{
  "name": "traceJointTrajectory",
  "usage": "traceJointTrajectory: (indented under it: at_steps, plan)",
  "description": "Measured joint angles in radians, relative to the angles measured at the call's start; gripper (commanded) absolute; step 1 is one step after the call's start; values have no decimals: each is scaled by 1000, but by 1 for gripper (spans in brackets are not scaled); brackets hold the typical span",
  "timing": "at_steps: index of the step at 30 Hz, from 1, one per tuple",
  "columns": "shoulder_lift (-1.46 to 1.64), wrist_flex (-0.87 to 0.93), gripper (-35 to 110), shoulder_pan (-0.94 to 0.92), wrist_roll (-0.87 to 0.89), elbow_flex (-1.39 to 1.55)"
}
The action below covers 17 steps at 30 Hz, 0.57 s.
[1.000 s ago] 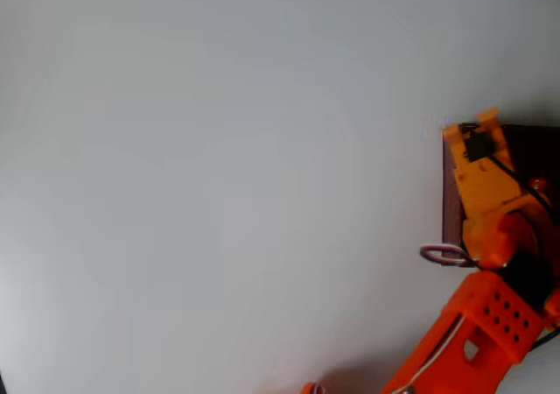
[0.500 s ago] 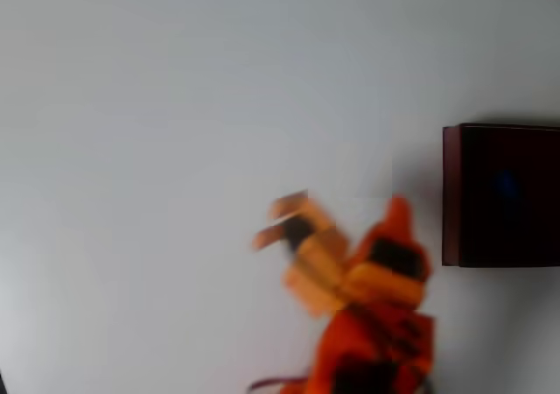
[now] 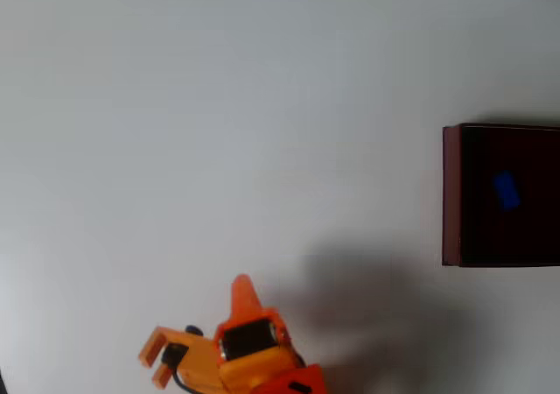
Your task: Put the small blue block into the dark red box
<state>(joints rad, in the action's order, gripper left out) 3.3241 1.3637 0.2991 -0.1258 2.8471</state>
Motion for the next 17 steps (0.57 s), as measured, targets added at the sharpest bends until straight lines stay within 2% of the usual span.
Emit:
traceJointTrajectory:
  at_steps: [5, 17]
  plan:
    - [26, -5, 0, 89, 2, 91]
    - [28, -23, 0, 86, 17, 153]
